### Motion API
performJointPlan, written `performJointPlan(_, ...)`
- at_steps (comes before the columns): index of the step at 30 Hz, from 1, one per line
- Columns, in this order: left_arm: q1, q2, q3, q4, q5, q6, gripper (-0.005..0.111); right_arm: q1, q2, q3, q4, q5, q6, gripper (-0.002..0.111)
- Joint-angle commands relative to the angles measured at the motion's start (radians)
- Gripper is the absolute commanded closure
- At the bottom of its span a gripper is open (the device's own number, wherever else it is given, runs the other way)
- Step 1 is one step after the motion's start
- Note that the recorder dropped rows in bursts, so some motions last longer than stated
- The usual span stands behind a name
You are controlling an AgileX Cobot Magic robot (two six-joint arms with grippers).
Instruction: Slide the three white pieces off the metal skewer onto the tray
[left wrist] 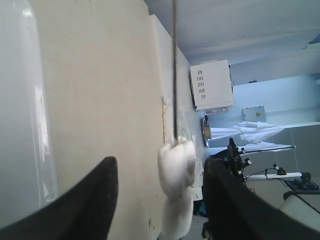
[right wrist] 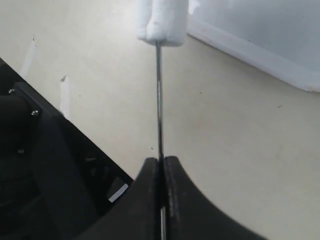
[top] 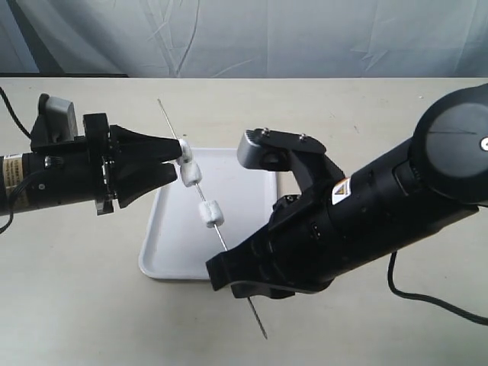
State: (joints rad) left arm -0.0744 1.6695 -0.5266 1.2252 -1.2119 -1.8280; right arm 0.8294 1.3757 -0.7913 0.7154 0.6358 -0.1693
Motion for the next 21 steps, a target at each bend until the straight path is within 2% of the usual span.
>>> performJointPlan(1, -0.007, 0.004, -0.003, -0.025, -0.009, 0.034, 0.056, -0.001, -0.009, 0.008, 0.054, -0.002, -0.051, 0.109)
performJointPlan(5, -0.007, 0.004, -0.003, -0.027, -0.009, 0.034, 0.056, -0.001, -0.009, 0.008, 0.111, -0.004, -0.101, 0.109)
performJointPlan(16, -0.008, 0.004, -0.003, -0.027, -0.009, 0.026, 0.057, -0.001, -0.003, 0.008, 0.114, 0.023, -0.111, 0.109)
performJointPlan(18, -0.008, 0.004, -0.003, -0.027, -0.009, 0.024, 0.064, -0.001, 0.013, 0.008, 0.114, 0.023, -0.111, 0.109)
performJointPlan(19, -0.008, 0.004, -0.003, -0.025, -0.009, 0.024, 0.073, -0.001, 0.017, 0.008, 0.114, 0.009, -0.111, 0.109)
performJointPlan(21, -0.008, 0.004, -0.003, -0.019, -0.009, 0.024, 0.085, -0.001, 0.017, 0.008, 0.114, 0.002, -0.111, 0.109)
